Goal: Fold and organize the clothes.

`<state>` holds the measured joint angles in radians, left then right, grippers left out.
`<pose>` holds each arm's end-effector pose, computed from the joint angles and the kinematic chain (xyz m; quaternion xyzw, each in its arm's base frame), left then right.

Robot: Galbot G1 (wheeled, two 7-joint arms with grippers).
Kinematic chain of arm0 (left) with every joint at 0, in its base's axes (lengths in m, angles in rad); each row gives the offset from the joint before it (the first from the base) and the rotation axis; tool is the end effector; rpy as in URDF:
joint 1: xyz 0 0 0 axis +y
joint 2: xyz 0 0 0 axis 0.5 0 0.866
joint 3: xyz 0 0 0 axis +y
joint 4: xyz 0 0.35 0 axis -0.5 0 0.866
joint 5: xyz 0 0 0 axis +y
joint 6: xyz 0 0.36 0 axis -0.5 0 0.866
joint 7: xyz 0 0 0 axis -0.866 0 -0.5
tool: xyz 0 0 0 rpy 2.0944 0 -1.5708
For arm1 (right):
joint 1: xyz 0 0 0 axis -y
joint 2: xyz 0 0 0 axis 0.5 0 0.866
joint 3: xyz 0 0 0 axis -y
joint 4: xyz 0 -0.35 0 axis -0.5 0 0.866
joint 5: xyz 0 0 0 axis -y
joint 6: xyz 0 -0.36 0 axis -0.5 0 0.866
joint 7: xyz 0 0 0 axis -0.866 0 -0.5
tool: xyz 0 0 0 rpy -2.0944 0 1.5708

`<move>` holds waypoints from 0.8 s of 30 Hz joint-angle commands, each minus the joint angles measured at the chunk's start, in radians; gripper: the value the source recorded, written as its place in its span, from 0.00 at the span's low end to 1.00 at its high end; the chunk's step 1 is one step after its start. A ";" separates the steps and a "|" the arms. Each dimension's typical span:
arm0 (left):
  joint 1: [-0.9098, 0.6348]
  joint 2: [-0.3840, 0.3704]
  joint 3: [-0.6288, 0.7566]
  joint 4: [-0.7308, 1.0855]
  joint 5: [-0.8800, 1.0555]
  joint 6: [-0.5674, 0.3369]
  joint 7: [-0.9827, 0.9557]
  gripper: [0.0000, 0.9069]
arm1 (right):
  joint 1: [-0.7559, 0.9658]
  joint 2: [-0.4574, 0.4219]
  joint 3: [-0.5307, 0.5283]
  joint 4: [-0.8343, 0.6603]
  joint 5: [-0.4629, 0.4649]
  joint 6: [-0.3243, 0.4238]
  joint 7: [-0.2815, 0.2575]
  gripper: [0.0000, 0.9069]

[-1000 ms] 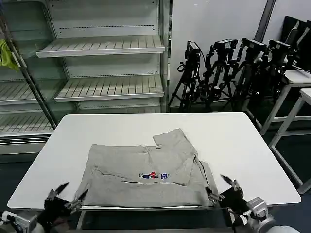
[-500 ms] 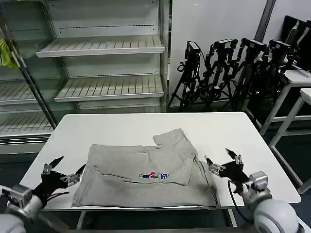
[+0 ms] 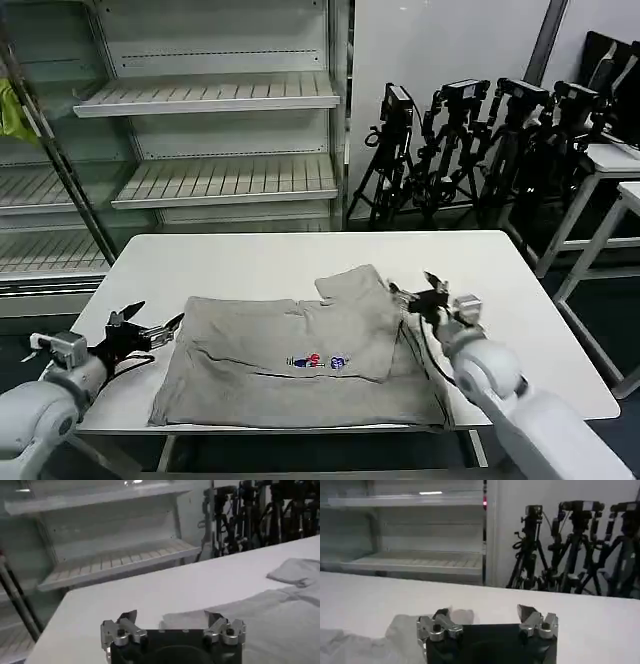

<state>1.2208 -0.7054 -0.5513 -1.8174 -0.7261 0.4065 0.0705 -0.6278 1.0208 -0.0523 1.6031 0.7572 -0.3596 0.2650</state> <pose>0.3156 0.2058 -0.2204 -0.1038 -0.9728 -0.0726 0.1939 0.4348 -0.0098 -0.2341 0.1279 -0.9830 0.0107 0.1315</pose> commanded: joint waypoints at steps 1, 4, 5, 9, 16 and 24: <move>-0.227 -0.011 0.191 0.153 -0.028 0.018 0.003 1.00 | 0.240 0.218 -0.123 -0.317 -0.022 -0.031 -0.002 1.00; -0.242 -0.027 0.210 0.158 -0.021 0.019 0.002 1.00 | 0.241 0.239 -0.124 -0.338 -0.036 -0.041 0.000 1.00; -0.248 -0.030 0.215 0.161 -0.019 0.019 0.002 1.00 | 0.238 0.243 -0.123 -0.339 -0.040 -0.048 0.002 1.00; -0.262 -0.038 0.228 0.168 -0.011 0.018 0.004 1.00 | 0.218 0.237 -0.121 -0.311 -0.041 -0.061 0.010 1.00; -0.300 -0.057 0.275 0.216 0.009 0.007 0.016 1.00 | 0.180 0.210 -0.119 -0.263 -0.041 -0.072 0.023 1.00; -0.316 -0.076 0.303 0.229 0.024 0.005 0.026 1.00 | 0.147 0.173 -0.104 -0.215 -0.033 -0.084 0.040 1.00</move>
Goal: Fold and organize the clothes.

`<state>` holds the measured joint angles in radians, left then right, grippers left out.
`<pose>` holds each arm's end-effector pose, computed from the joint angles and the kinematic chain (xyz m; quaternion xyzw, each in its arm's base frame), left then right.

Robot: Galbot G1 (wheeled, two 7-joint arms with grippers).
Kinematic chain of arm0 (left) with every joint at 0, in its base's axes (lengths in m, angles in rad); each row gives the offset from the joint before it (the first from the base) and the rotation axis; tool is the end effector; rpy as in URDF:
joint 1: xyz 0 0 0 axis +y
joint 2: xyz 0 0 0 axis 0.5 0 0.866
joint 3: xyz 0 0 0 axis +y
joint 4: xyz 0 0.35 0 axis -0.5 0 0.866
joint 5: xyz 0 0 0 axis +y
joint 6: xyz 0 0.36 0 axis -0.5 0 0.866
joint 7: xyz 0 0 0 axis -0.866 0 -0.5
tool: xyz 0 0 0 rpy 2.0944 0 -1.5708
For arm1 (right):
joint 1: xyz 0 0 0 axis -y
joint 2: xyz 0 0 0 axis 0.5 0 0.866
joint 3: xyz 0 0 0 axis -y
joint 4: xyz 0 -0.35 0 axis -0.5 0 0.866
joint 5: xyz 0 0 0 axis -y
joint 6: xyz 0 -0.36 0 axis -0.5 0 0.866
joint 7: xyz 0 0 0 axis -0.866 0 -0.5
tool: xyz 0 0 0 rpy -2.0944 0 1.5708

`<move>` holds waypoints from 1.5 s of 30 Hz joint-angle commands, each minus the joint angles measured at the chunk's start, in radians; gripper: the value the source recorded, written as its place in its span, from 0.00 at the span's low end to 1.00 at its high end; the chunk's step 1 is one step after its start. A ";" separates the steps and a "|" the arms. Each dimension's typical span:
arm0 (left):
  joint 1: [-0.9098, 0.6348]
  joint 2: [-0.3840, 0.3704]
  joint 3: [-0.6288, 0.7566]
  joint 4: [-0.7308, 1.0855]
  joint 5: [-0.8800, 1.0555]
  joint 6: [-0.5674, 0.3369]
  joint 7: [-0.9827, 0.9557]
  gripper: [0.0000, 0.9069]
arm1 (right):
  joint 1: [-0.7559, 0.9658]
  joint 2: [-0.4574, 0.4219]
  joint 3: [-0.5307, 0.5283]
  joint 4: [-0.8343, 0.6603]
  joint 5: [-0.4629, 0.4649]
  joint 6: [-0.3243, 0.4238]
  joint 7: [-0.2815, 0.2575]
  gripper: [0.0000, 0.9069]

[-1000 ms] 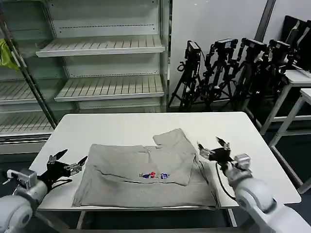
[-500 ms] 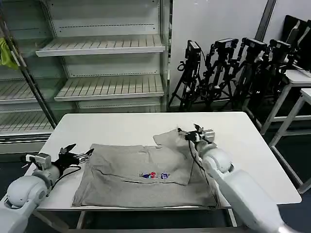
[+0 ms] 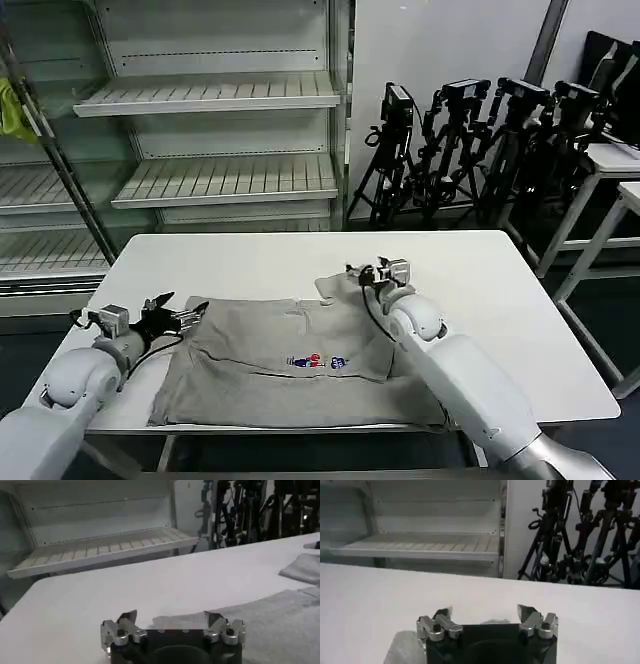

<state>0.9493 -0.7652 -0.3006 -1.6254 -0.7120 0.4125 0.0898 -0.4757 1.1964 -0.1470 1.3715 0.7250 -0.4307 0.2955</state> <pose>0.3769 0.1832 -0.2505 -0.1287 -0.9665 -0.0576 0.2144 0.4880 0.0500 -0.2477 0.1229 -0.9750 0.0224 0.1838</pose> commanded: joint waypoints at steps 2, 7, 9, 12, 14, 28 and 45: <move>-0.048 -0.024 0.058 0.041 0.016 -0.001 0.007 1.00 | -0.014 -0.012 -0.005 0.030 0.000 -0.014 0.011 1.00; -0.053 -0.038 0.070 0.052 0.026 -0.003 0.008 1.00 | -0.043 -0.034 0.009 0.047 0.002 -0.015 0.010 1.00; -0.059 -0.043 0.075 0.060 0.030 -0.003 0.009 1.00 | -0.054 -0.040 0.016 0.052 0.001 -0.014 0.009 1.00; -0.067 -0.049 0.082 0.068 0.035 -0.004 0.009 1.00 | -0.066 -0.050 0.025 0.057 0.001 -0.014 0.005 1.00; -0.068 -0.052 0.084 0.071 0.036 -0.004 0.009 1.00 | -0.070 -0.051 0.029 0.055 0.001 -0.014 0.005 1.00; -0.066 -0.056 0.086 0.080 0.046 -0.006 0.014 1.00 | -0.074 -0.030 0.029 0.024 -0.006 -0.014 -0.013 1.00; -0.063 -0.057 0.086 0.072 0.053 -0.008 0.014 0.39 | -0.092 -0.044 0.033 0.039 -0.013 -0.006 -0.026 0.10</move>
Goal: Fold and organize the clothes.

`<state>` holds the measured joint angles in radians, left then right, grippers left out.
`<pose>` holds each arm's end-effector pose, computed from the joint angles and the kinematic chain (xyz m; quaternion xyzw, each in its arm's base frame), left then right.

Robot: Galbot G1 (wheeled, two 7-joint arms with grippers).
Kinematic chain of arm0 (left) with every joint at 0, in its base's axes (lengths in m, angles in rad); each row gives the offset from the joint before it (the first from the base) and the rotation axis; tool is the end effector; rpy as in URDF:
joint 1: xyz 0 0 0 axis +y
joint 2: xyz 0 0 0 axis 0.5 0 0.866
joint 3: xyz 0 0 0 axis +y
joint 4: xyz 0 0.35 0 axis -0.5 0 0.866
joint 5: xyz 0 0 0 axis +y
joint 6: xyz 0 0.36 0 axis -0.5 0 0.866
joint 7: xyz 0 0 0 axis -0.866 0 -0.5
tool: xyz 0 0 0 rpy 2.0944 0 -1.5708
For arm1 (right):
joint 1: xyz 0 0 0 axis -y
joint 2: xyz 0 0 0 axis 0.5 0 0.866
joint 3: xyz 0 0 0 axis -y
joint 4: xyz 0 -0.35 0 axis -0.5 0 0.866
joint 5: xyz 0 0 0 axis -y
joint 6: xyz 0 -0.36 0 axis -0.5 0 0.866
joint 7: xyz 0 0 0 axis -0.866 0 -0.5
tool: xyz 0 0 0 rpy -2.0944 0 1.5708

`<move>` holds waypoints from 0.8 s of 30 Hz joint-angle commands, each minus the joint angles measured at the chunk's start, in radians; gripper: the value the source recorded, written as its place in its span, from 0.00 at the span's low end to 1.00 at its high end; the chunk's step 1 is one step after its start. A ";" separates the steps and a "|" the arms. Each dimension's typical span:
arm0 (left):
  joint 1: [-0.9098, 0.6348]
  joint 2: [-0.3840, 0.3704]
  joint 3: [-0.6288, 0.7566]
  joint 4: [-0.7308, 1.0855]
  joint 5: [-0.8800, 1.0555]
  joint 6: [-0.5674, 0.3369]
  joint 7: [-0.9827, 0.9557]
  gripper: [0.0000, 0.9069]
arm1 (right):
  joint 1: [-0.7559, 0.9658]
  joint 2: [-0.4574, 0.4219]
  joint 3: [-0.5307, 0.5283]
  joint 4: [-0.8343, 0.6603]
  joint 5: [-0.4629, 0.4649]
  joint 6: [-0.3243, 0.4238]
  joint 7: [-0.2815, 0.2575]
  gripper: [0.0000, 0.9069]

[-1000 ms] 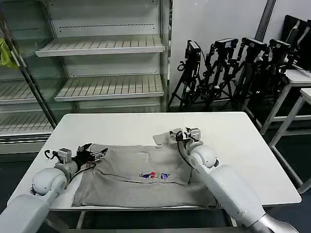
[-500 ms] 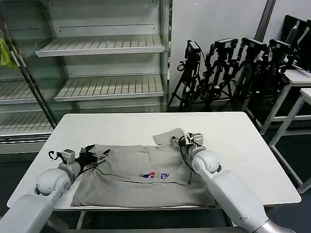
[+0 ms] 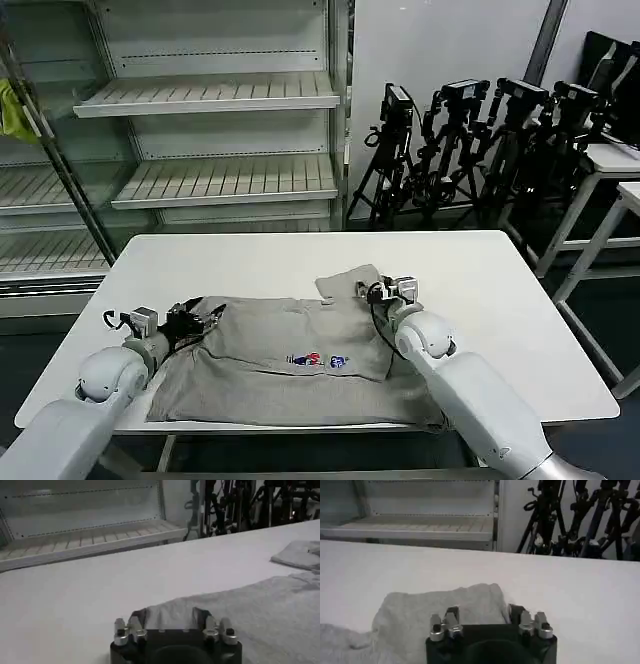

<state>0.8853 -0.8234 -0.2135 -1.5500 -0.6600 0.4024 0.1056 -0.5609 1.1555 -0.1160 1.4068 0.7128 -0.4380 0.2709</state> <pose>0.3926 0.1624 -0.2772 -0.1451 -0.9606 -0.0619 0.2289 0.4667 0.0290 -0.2731 0.1211 -0.9701 0.0253 0.2090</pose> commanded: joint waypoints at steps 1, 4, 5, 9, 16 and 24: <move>0.003 0.002 -0.001 -0.004 0.002 0.002 -0.002 0.38 | -0.008 -0.005 0.002 0.006 -0.004 0.003 -0.003 0.03; 0.008 0.003 -0.006 -0.011 0.002 0.003 -0.002 0.34 | -0.014 -0.010 0.003 0.011 -0.007 0.007 -0.005 0.00; 0.010 0.003 -0.007 -0.012 0.002 0.003 -0.003 0.30 | -0.016 -0.012 0.003 0.013 -0.009 0.012 -0.006 0.00; 0.019 0.004 -0.015 -0.024 0.003 0.002 -0.005 0.19 | -0.021 -0.016 0.003 0.019 -0.017 0.021 -0.009 0.00; 0.037 0.009 -0.033 -0.051 0.002 -0.005 -0.012 0.08 | -0.021 -0.016 0.010 0.028 -0.030 0.046 -0.013 0.00; 0.053 0.000 -0.060 -0.079 -0.001 -0.018 -0.015 0.07 | -0.024 -0.010 0.027 0.036 -0.041 0.083 -0.029 0.00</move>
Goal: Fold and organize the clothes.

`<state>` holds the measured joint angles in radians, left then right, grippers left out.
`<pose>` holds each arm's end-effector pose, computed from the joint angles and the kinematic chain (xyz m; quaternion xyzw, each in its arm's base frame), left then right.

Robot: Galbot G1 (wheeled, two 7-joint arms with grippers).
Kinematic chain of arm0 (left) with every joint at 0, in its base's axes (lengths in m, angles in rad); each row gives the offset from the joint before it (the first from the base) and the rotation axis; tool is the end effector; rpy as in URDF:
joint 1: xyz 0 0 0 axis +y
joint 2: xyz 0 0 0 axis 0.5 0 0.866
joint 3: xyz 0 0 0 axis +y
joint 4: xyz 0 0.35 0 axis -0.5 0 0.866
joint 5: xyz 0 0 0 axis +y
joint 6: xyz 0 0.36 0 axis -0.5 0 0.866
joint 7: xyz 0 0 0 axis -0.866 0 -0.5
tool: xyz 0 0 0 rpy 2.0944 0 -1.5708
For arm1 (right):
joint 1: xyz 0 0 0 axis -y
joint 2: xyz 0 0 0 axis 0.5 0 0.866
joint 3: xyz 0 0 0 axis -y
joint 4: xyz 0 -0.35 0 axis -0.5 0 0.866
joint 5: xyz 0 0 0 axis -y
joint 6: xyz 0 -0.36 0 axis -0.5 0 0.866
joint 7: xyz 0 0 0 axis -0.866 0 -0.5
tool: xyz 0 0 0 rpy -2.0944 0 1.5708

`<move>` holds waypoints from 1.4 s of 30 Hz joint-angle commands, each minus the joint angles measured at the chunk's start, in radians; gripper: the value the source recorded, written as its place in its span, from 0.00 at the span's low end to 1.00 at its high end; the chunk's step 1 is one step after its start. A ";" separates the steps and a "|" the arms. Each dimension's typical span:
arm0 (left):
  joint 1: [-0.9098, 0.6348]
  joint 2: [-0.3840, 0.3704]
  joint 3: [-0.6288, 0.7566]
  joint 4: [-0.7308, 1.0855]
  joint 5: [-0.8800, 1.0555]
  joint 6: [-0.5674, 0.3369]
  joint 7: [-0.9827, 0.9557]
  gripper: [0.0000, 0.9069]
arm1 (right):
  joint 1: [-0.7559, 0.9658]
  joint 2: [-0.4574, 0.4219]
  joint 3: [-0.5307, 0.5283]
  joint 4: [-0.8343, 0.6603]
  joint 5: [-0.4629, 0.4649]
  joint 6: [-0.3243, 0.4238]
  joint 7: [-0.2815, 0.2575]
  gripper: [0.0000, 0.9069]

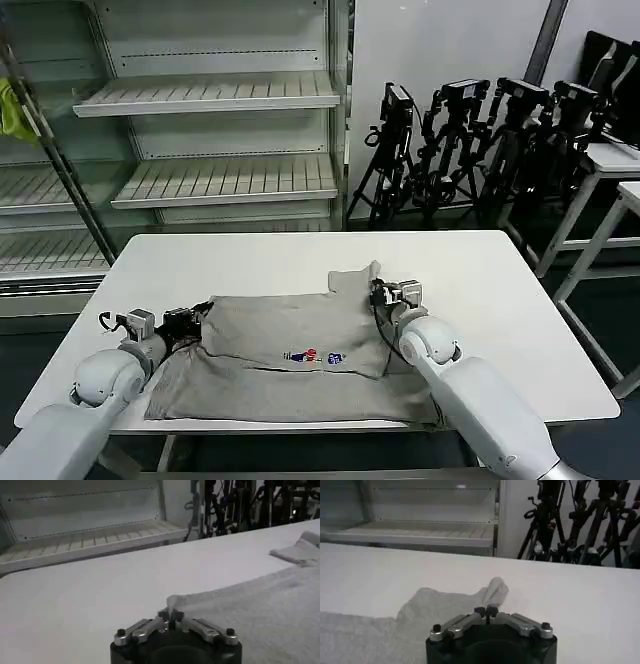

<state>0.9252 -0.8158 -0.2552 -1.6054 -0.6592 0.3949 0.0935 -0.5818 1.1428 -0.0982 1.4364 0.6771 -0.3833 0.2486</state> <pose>0.3822 0.1618 -0.2667 -0.1428 -0.9650 -0.0627 0.2110 0.4604 0.0238 -0.2707 0.1263 -0.9763 0.0259 0.1738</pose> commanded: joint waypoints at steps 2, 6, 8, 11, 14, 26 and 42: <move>0.022 -0.010 -0.025 -0.033 -0.001 -0.012 -0.004 0.07 | -0.007 0.002 0.015 0.019 -0.007 0.034 -0.010 0.00; 0.059 -0.009 -0.054 -0.068 0.000 -0.015 -0.004 0.07 | -0.020 -0.011 0.031 0.049 -0.005 0.039 -0.012 0.00; 0.081 -0.005 -0.070 -0.085 -0.001 -0.016 -0.003 0.07 | -0.032 -0.024 0.038 0.081 -0.001 0.039 -0.012 0.00; 0.117 0.004 -0.099 -0.114 -0.003 -0.018 -0.003 0.07 | -0.052 -0.047 0.049 0.117 0.003 0.039 -0.013 0.00; 0.149 0.013 -0.132 -0.142 -0.004 -0.018 -0.002 0.07 | -0.079 -0.072 0.069 0.163 0.010 0.037 -0.012 0.00; 0.353 0.032 -0.281 -0.299 -0.005 -0.026 -0.002 0.07 | -0.289 -0.227 0.174 0.408 0.015 0.037 -0.020 0.00; 0.560 0.058 -0.376 -0.473 0.006 -0.007 -0.012 0.07 | -0.584 -0.385 0.280 0.626 0.010 0.039 -0.026 0.00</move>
<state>1.3277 -0.7791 -0.5559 -1.9563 -0.6569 0.3834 0.0836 -0.9902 0.8693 0.1268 1.9157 0.6860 -0.3428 0.2218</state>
